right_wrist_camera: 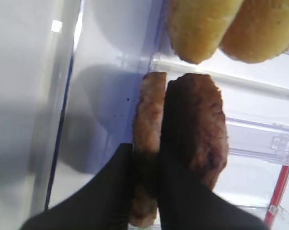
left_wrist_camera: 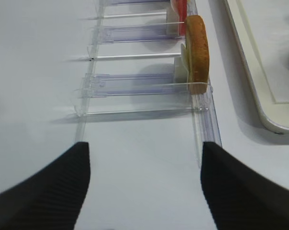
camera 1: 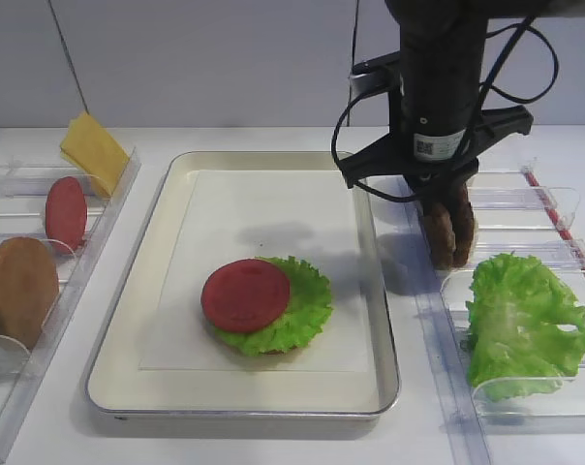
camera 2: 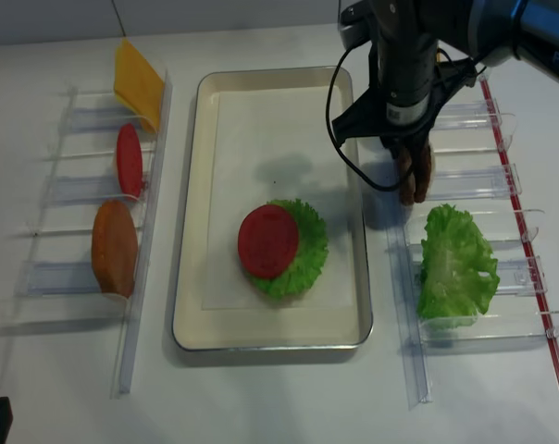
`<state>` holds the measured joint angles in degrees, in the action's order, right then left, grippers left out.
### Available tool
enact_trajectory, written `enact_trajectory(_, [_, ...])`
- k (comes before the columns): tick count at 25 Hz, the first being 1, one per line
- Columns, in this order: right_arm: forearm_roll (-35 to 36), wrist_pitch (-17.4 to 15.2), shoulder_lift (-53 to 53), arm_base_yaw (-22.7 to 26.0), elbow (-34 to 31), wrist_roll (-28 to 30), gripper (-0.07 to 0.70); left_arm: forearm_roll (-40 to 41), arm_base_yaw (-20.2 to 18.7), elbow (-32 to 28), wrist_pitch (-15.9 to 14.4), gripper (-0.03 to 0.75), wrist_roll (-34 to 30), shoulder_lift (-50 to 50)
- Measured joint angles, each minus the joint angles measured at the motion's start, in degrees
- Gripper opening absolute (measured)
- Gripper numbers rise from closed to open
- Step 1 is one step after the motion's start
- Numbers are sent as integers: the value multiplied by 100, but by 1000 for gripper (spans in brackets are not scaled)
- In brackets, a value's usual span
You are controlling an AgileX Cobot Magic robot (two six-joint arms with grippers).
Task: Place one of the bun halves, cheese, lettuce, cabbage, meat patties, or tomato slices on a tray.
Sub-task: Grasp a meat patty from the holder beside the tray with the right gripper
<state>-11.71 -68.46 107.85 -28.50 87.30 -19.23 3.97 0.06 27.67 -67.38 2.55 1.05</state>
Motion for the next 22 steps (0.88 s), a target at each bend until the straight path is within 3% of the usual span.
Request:
enact_trajectory(11, [73,-172,-101,-13,192,-4,115,0,0,0,0,490,0,0])
enact_trajectory(22, [606,-265,-1346,-26,333,318,115,0,0,0,0,490,0,0])
